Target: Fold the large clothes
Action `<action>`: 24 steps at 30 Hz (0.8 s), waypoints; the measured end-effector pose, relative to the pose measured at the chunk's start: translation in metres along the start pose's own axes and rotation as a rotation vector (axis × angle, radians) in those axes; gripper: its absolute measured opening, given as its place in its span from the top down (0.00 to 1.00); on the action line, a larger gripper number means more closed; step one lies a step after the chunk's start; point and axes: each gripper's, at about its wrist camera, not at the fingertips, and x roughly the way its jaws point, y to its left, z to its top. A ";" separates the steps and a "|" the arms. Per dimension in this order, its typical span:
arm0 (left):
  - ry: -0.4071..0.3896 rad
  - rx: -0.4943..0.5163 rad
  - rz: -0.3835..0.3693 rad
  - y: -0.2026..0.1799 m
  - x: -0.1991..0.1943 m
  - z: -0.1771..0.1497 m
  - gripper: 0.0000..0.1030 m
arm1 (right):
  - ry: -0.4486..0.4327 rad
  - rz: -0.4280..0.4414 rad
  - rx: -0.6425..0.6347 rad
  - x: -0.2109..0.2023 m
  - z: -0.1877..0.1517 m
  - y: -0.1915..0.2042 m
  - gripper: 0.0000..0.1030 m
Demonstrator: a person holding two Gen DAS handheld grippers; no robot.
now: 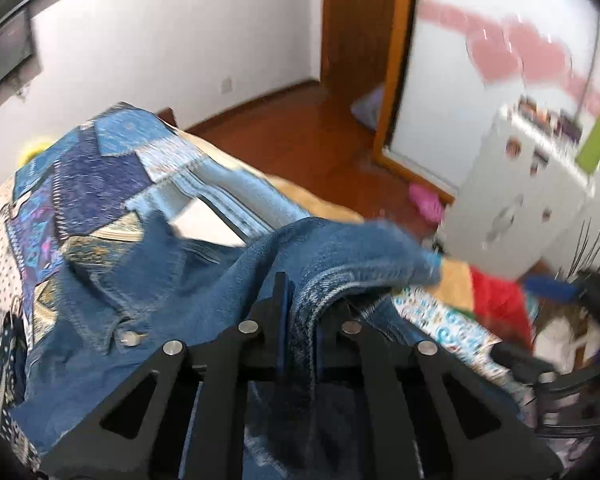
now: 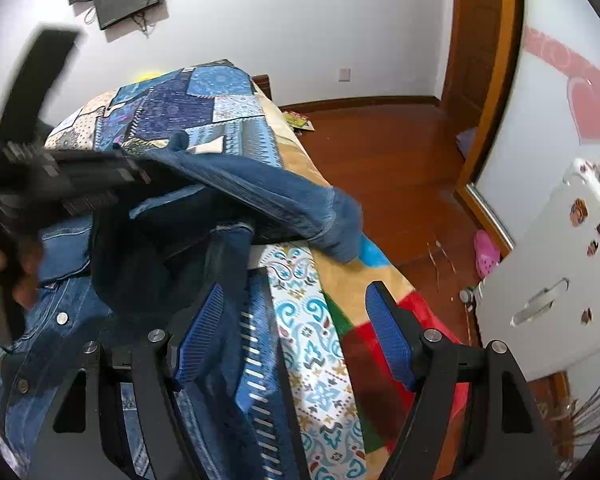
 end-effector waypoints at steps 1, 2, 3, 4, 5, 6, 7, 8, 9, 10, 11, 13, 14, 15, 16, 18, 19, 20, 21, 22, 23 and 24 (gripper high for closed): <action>-0.021 -0.022 -0.006 0.008 -0.013 0.001 0.91 | -0.016 -0.011 -0.020 -0.003 0.002 0.006 0.31; -0.037 -0.039 -0.010 0.016 -0.024 0.001 0.92 | -0.030 -0.017 -0.034 -0.005 0.003 0.010 0.31; -0.053 -0.052 -0.004 0.022 -0.034 0.000 0.93 | -0.048 -0.023 -0.055 -0.008 0.005 0.017 0.31; -0.076 -0.063 0.013 0.032 -0.049 -0.003 0.93 | -0.058 -0.025 -0.065 -0.009 0.006 0.021 0.31; -0.087 -0.070 0.022 0.039 -0.058 -0.007 0.93 | -0.071 -0.023 -0.080 -0.011 0.007 0.027 0.29; -0.095 -0.088 0.027 0.049 -0.070 -0.014 0.93 | -0.077 -0.014 -0.093 -0.011 0.009 0.032 0.28; -0.095 -0.105 0.027 0.057 -0.076 -0.020 0.93 | -0.076 0.002 -0.097 -0.011 0.009 0.036 0.24; -0.093 -0.119 0.031 0.064 -0.080 -0.027 0.93 | -0.068 0.025 -0.096 -0.009 0.010 0.040 0.24; -0.083 -0.133 0.053 0.073 -0.086 -0.039 0.93 | -0.060 0.041 -0.094 -0.006 0.011 0.042 0.24; -0.067 -0.136 0.075 0.079 -0.087 -0.050 0.93 | -0.047 0.062 -0.091 -0.004 0.010 0.045 0.24; -0.053 -0.138 0.089 0.085 -0.088 -0.058 0.93 | -0.031 0.079 -0.086 0.000 0.010 0.047 0.24; -0.002 -0.160 0.101 0.096 -0.083 -0.081 0.93 | 0.011 0.095 -0.078 0.009 0.008 0.053 0.24; 0.024 -0.179 0.098 0.102 -0.080 -0.092 0.93 | 0.040 0.090 -0.073 0.016 0.006 0.056 0.24; 0.044 -0.193 0.094 0.105 -0.077 -0.101 0.93 | 0.072 0.083 -0.068 0.022 0.004 0.058 0.24; 0.072 -0.207 0.093 0.110 -0.074 -0.113 0.93 | 0.091 0.081 -0.065 0.026 0.001 0.061 0.24; 0.121 -0.221 0.085 0.115 -0.067 -0.131 0.93 | 0.139 0.084 -0.064 0.035 -0.003 0.063 0.24; 0.146 -0.221 0.076 0.115 -0.063 -0.139 0.93 | 0.167 0.087 -0.065 0.040 -0.007 0.065 0.24; 0.171 -0.212 0.070 0.115 -0.059 -0.145 0.93 | 0.191 0.084 -0.070 0.044 -0.009 0.066 0.24; 0.193 -0.192 0.072 0.112 -0.056 -0.151 0.92 | 0.215 0.078 -0.078 0.048 -0.012 0.068 0.24; 0.208 -0.173 0.076 0.109 -0.054 -0.153 0.91 | 0.235 0.071 -0.085 0.051 -0.014 0.069 0.24; 0.221 -0.146 0.087 0.105 -0.053 -0.152 0.87 | 0.268 0.060 -0.094 0.057 -0.018 0.068 0.24; 0.227 -0.121 0.094 0.101 -0.053 -0.152 0.83 | 0.286 0.056 -0.096 0.059 -0.020 0.067 0.24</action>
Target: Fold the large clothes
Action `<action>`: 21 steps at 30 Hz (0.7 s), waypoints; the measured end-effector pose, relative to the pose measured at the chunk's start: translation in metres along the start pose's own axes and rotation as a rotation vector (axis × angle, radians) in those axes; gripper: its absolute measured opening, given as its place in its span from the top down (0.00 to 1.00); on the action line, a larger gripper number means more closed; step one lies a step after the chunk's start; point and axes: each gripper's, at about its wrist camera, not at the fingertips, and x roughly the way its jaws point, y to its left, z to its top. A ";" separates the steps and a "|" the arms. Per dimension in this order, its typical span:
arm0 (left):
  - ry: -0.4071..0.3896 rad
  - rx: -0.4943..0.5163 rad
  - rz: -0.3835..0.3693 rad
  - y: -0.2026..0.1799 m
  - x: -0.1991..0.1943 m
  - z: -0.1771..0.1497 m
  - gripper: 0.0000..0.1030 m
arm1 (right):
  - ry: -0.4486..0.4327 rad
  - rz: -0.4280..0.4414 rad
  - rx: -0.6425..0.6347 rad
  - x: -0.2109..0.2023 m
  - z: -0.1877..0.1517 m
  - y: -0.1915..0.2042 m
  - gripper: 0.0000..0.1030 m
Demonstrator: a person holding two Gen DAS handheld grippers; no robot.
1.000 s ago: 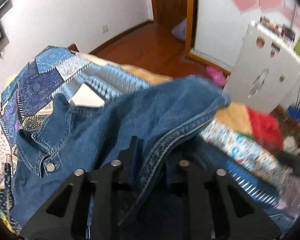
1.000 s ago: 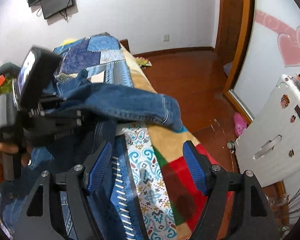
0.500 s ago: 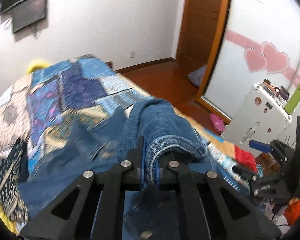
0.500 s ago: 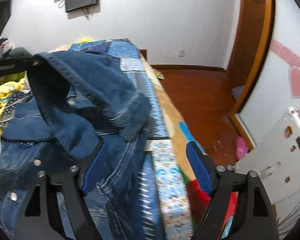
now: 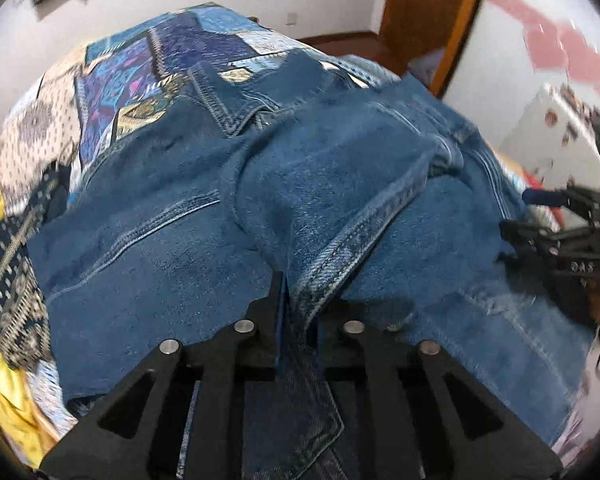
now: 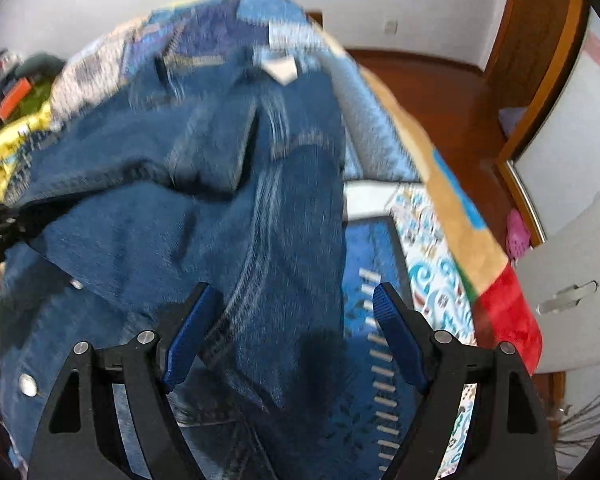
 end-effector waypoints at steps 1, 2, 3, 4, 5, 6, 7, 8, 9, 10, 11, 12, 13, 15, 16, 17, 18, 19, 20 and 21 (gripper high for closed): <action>-0.001 0.028 0.013 -0.005 -0.002 0.002 0.82 | 0.025 0.003 0.005 0.006 -0.003 -0.002 0.24; -0.008 0.046 0.023 -0.008 -0.003 0.004 0.78 | 0.034 0.012 0.014 0.007 -0.004 -0.005 0.24; -0.022 0.065 0.039 -0.012 -0.007 0.006 0.71 | 0.038 0.026 0.027 0.009 -0.004 -0.007 0.24; -0.043 0.083 0.057 -0.017 -0.012 0.011 0.67 | 0.040 0.043 0.045 0.007 -0.004 -0.011 0.24; -0.059 0.093 0.066 -0.019 -0.014 0.015 0.57 | 0.041 0.051 0.054 0.006 -0.004 -0.014 0.24; -0.088 0.107 0.079 -0.024 -0.019 0.021 0.50 | 0.038 0.056 0.060 0.003 -0.003 -0.016 0.24; -0.104 0.115 0.084 -0.027 -0.021 0.026 0.48 | 0.024 0.051 0.064 -0.003 -0.002 -0.018 0.24; -0.119 0.127 0.089 -0.033 -0.023 0.032 0.46 | 0.009 0.044 0.063 -0.007 -0.001 -0.019 0.24; -0.122 0.138 0.087 -0.037 -0.021 0.038 0.46 | -0.010 0.038 0.060 -0.012 -0.002 -0.020 0.24; -0.117 0.150 0.073 -0.043 -0.018 0.045 0.46 | -0.040 0.033 0.055 -0.021 -0.002 -0.021 0.24; -0.107 0.159 0.054 -0.050 -0.013 0.052 0.46 | -0.060 0.034 0.055 -0.028 -0.002 -0.021 0.24; -0.100 0.164 0.041 -0.054 -0.009 0.056 0.46 | -0.083 0.040 0.058 -0.035 -0.002 -0.023 0.24; -0.086 0.171 0.020 -0.060 -0.001 0.062 0.46 | -0.100 0.050 0.062 -0.042 -0.002 -0.024 0.24; -0.050 0.182 -0.011 -0.071 0.014 0.072 0.46 | -0.131 0.077 0.071 -0.054 0.000 -0.028 0.24; -0.031 0.191 -0.027 -0.079 0.024 0.077 0.46 | -0.140 0.086 0.073 -0.058 -0.002 -0.030 0.24; -0.013 0.205 -0.045 -0.086 0.033 0.081 0.46 | -0.148 0.087 0.072 -0.062 -0.004 -0.033 0.24; 0.002 0.219 -0.055 -0.093 0.041 0.084 0.46 | -0.149 0.083 0.068 -0.061 -0.001 -0.031 0.24; 0.017 0.229 -0.063 -0.098 0.049 0.086 0.46 | -0.151 0.075 0.062 -0.062 -0.002 -0.031 0.24; 0.038 0.240 -0.065 -0.104 0.059 0.088 0.46 | -0.151 0.063 0.052 -0.062 -0.004 -0.031 0.24; 0.048 0.244 -0.058 -0.109 0.063 0.087 0.46 | -0.147 0.056 0.046 -0.060 -0.003 -0.031 0.24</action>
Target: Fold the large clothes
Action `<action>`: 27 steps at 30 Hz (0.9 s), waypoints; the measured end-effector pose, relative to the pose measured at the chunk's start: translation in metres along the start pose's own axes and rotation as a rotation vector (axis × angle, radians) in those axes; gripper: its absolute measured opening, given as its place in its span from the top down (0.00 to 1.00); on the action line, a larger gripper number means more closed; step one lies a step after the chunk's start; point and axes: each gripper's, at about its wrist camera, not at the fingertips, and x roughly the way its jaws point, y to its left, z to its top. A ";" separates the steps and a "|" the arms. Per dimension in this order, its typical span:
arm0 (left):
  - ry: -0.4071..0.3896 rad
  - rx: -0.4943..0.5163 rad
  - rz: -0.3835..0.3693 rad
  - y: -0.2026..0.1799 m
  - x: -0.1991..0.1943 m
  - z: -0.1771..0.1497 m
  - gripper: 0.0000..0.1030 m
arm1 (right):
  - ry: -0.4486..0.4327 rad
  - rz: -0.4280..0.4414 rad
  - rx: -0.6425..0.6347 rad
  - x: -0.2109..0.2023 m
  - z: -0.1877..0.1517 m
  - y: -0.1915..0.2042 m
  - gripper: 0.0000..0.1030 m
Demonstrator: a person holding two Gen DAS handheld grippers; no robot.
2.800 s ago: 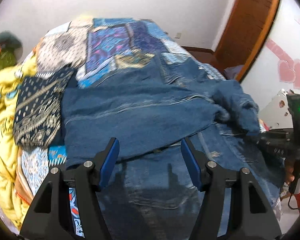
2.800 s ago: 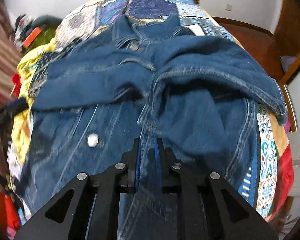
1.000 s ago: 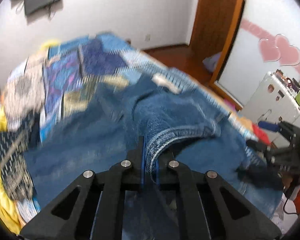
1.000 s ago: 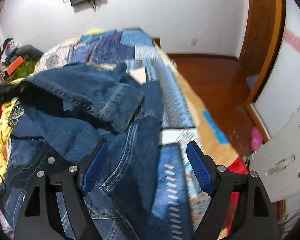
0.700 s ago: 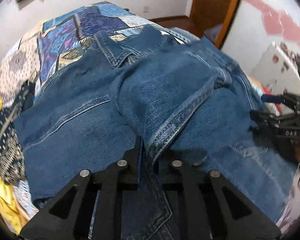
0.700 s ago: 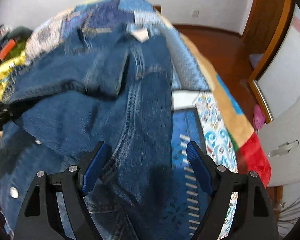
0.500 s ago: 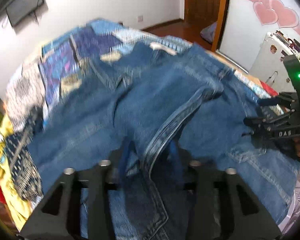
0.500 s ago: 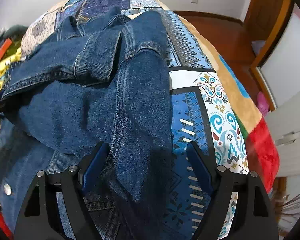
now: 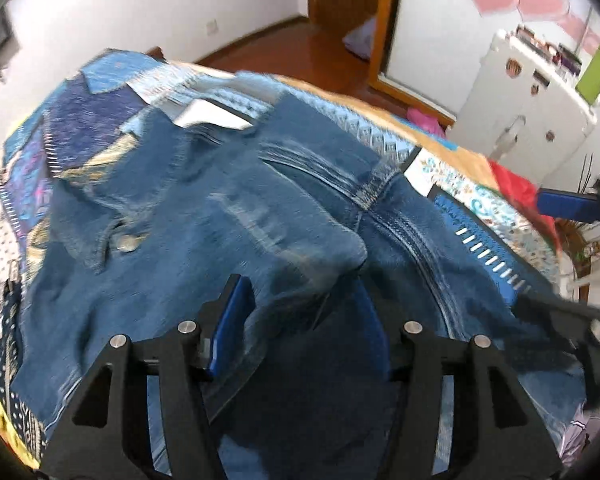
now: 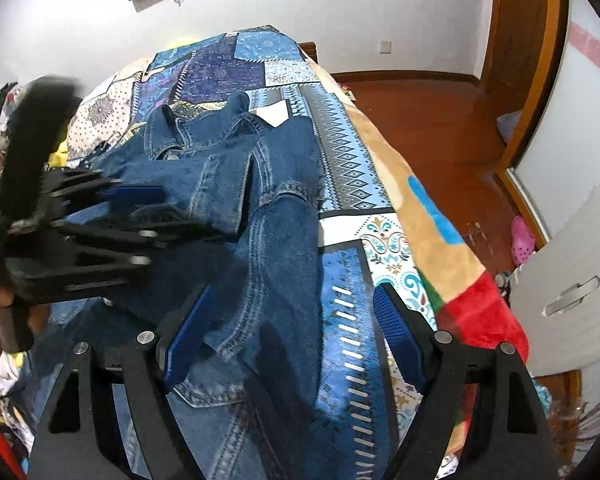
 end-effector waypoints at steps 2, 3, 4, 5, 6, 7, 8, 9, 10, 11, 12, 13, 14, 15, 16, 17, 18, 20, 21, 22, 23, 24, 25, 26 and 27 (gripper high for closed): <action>0.019 0.020 0.035 -0.005 0.016 0.002 0.46 | 0.016 -0.010 -0.004 0.004 -0.004 0.000 0.24; 0.016 0.029 0.047 -0.008 0.018 0.002 0.47 | 0.023 -0.013 -0.002 0.009 -0.004 0.001 0.24; 0.004 0.044 0.064 -0.009 0.020 0.002 0.48 | 0.029 -0.012 0.000 0.012 -0.003 0.001 0.24; -0.006 0.046 0.073 -0.010 0.019 0.002 0.52 | 0.033 -0.012 0.000 0.013 -0.004 0.000 0.24; -0.011 0.041 0.067 -0.009 0.017 0.002 0.58 | 0.035 -0.012 -0.002 0.012 -0.004 0.000 0.24; -0.021 0.036 0.075 -0.007 0.014 0.000 0.65 | 0.039 -0.011 -0.008 0.012 -0.006 0.001 0.24; -0.029 0.030 0.079 -0.004 0.010 -0.001 0.70 | 0.044 -0.009 -0.012 0.012 -0.007 0.001 0.24; -0.039 0.015 0.059 0.001 0.003 -0.001 0.74 | 0.048 -0.007 -0.015 0.010 -0.009 0.002 0.24; -0.056 -0.003 0.045 0.005 -0.003 -0.002 0.75 | 0.054 -0.007 -0.020 0.011 -0.010 0.003 0.24; -0.076 -0.025 0.040 0.010 -0.012 -0.002 0.77 | 0.060 -0.008 -0.028 0.012 -0.011 0.005 0.24; -0.098 -0.043 0.038 0.014 -0.021 -0.002 0.79 | 0.061 -0.008 -0.033 0.011 -0.012 0.007 0.24; -0.133 -0.069 0.034 0.021 -0.036 -0.004 0.79 | 0.063 -0.010 -0.041 0.012 -0.011 0.010 0.24; -0.156 -0.090 0.027 0.026 -0.047 -0.005 0.80 | 0.067 -0.009 -0.050 0.012 -0.011 0.013 0.24; -0.184 -0.113 0.014 0.033 -0.062 -0.007 0.81 | 0.070 -0.009 -0.054 0.012 -0.010 0.016 0.24; -0.219 -0.138 0.006 0.042 -0.079 -0.010 0.81 | 0.074 -0.006 -0.060 0.013 -0.009 0.020 0.24; -0.252 -0.158 0.006 0.049 -0.094 -0.013 0.82 | 0.075 -0.002 -0.064 0.013 -0.009 0.023 0.24; -0.278 -0.174 0.009 0.056 -0.107 -0.016 0.82 | 0.077 0.003 -0.071 0.013 -0.008 0.027 0.24; -0.332 -0.207 0.020 0.072 -0.136 -0.027 0.82 | 0.076 0.007 -0.086 0.013 -0.007 0.035 0.24; -0.356 -0.224 0.030 0.080 -0.150 -0.035 0.82 | 0.075 0.007 -0.091 0.012 -0.007 0.038 0.24; -0.378 -0.245 0.051 0.091 -0.164 -0.045 0.82 | 0.076 0.009 -0.098 0.012 -0.007 0.043 0.24; -0.393 -0.263 0.070 0.101 -0.175 -0.054 0.82 | 0.078 0.011 -0.101 0.012 -0.008 0.046 0.24; -0.406 -0.286 0.088 0.113 -0.184 -0.063 0.82 | 0.080 0.014 -0.104 0.012 -0.008 0.050 0.24; -0.414 -0.305 0.100 0.121 -0.190 -0.071 0.82 | 0.083 0.020 -0.106 0.012 -0.008 0.055 0.24; -0.416 -0.323 0.113 0.129 -0.194 -0.079 0.83 | 0.084 0.024 -0.107 0.012 -0.008 0.057 0.24; -0.414 -0.346 0.125 0.140 -0.197 -0.090 0.82 | 0.085 0.029 -0.108 0.012 -0.007 0.060 0.24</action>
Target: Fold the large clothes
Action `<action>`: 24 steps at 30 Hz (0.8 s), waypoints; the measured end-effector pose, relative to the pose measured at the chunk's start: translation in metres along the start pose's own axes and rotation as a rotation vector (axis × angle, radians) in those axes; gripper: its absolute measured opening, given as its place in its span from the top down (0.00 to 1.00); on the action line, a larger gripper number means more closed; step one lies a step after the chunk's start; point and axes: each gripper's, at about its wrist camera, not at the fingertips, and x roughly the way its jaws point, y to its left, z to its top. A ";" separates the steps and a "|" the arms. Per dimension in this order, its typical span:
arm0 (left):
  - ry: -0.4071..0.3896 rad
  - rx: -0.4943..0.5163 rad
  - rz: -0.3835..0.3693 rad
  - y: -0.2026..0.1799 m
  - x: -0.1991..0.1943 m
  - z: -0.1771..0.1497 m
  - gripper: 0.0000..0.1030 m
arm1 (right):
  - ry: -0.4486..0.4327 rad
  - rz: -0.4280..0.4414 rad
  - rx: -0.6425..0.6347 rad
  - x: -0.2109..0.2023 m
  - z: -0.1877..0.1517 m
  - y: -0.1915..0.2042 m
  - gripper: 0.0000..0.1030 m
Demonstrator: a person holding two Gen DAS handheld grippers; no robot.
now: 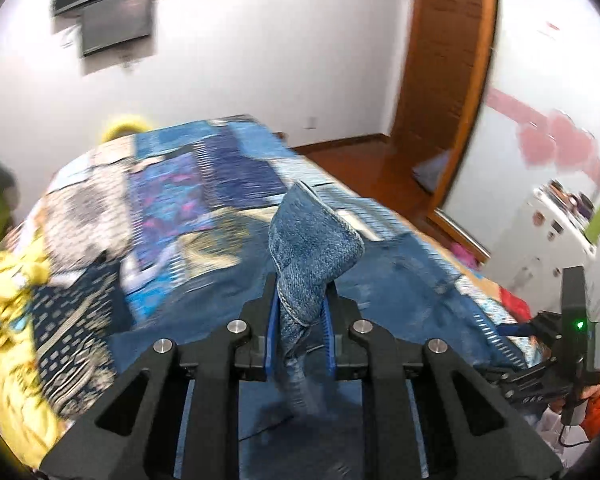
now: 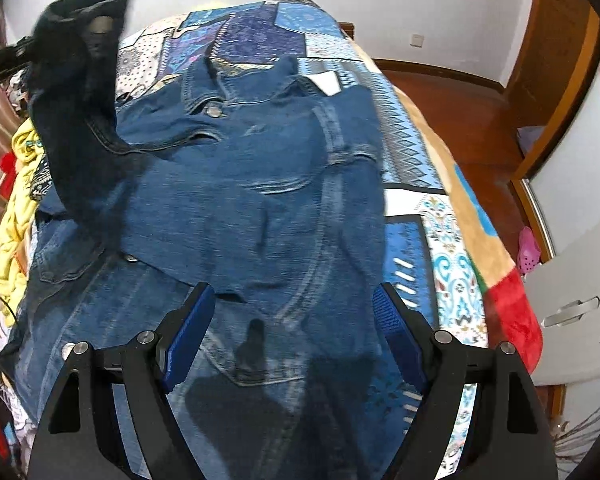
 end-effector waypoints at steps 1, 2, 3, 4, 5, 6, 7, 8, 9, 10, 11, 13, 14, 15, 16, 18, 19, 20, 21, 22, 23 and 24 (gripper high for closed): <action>0.006 -0.023 0.011 0.013 -0.004 -0.005 0.82 | 0.000 0.005 -0.002 0.000 0.001 0.004 0.24; 0.015 -0.047 0.025 0.027 -0.008 -0.013 0.83 | 0.001 0.011 -0.007 0.001 0.004 0.008 0.24; 0.021 -0.060 0.032 0.032 -0.008 -0.018 0.83 | 0.002 0.015 -0.011 0.002 0.006 0.012 0.24; 0.034 -0.085 0.042 0.045 -0.010 -0.028 0.83 | 0.004 0.019 -0.019 0.003 0.010 0.017 0.24; 0.046 -0.105 0.048 0.054 -0.009 -0.037 0.83 | 0.003 0.020 -0.030 0.004 0.014 0.022 0.24; 0.059 -0.126 0.053 0.063 -0.008 -0.047 0.83 | 0.001 0.021 -0.039 0.004 0.016 0.025 0.24; 0.071 -0.146 0.055 0.071 -0.006 -0.055 0.82 | 0.001 0.022 -0.054 0.006 0.022 0.030 0.24; 0.082 -0.164 0.057 0.076 -0.003 -0.064 0.82 | 0.003 0.021 -0.067 0.008 0.026 0.034 0.24; 0.101 -0.195 0.058 0.085 0.000 -0.076 0.82 | 0.006 0.015 -0.077 0.011 0.030 0.037 0.24; 0.113 -0.215 0.056 0.092 0.001 -0.085 0.82 | 0.009 0.007 -0.084 0.014 0.034 0.039 0.24; 0.124 -0.237 0.053 0.097 0.002 -0.093 0.82 | 0.010 0.002 -0.091 0.016 0.039 0.040 0.24; 0.153 -0.284 0.042 0.112 0.006 -0.112 0.82 | 0.019 0.001 -0.095 0.024 0.050 0.040 0.24; 0.165 -0.296 0.047 0.116 0.007 -0.120 0.82 | 0.029 -0.004 -0.088 0.028 0.056 0.037 0.24; 0.186 -0.313 0.054 0.122 0.010 -0.131 0.82 | 0.037 -0.009 -0.080 0.032 0.060 0.034 0.24; 0.200 -0.327 0.052 0.125 0.012 -0.137 0.82 | 0.045 -0.014 -0.073 0.037 0.065 0.030 0.24; 0.222 -0.364 0.031 0.134 0.016 -0.152 0.82 | 0.057 -0.036 -0.059 0.045 0.072 0.026 0.24; 0.230 -0.376 0.022 0.136 0.017 -0.158 0.82 | 0.065 -0.043 -0.054 0.050 0.075 0.021 0.24; 0.237 -0.381 0.016 0.138 0.018 -0.163 0.82 | 0.079 -0.051 -0.050 0.057 0.077 0.016 0.24; 0.245 -0.384 0.011 0.139 0.019 -0.167 0.82 | 0.089 -0.065 -0.043 0.062 0.079 0.012 0.24; 0.248 -0.382 0.008 0.138 0.020 -0.169 0.82 | 0.100 -0.088 -0.036 0.069 0.080 0.005 0.24; 0.249 -0.379 0.006 0.137 0.020 -0.170 0.82 | 0.107 -0.100 -0.038 0.072 0.081 0.002 0.24; 0.248 -0.374 0.006 0.136 0.020 -0.171 0.82 | 0.116 -0.104 -0.043 0.075 0.082 -0.002 0.24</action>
